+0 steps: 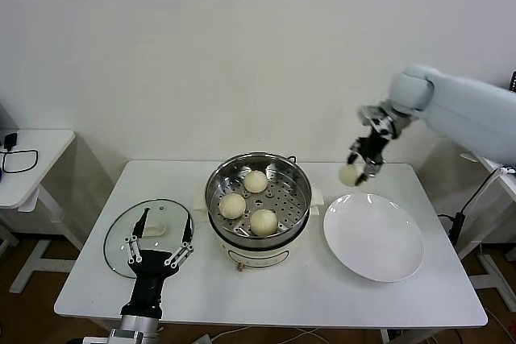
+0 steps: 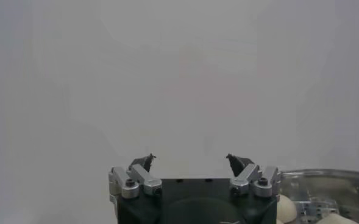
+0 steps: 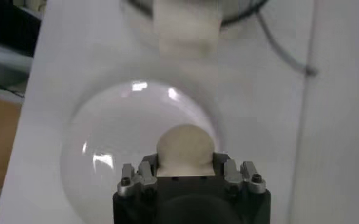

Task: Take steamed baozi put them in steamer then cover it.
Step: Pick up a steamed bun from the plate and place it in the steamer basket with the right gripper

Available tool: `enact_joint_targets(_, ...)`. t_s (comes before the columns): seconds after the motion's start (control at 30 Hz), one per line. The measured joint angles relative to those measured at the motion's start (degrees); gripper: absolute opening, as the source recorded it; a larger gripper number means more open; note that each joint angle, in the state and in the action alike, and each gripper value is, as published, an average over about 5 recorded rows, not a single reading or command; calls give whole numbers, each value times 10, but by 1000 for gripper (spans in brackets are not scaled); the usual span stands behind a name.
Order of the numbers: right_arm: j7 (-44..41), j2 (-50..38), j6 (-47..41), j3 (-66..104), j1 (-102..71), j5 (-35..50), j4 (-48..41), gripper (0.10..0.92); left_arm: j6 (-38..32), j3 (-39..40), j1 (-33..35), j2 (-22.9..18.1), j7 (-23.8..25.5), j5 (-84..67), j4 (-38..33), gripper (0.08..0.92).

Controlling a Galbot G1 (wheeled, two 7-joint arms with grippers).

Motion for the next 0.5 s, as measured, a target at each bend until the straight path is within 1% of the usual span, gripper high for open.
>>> enact_joint_targets(0.23,17,66,-35,-37,38,51,30,619,-1,1,-2,-2,-1,0,0,823)
enact_joint_targets(0.5,42,131,-59,-61,42,73,37,619,-2,-1,-5,-4,-2,0,3,823)
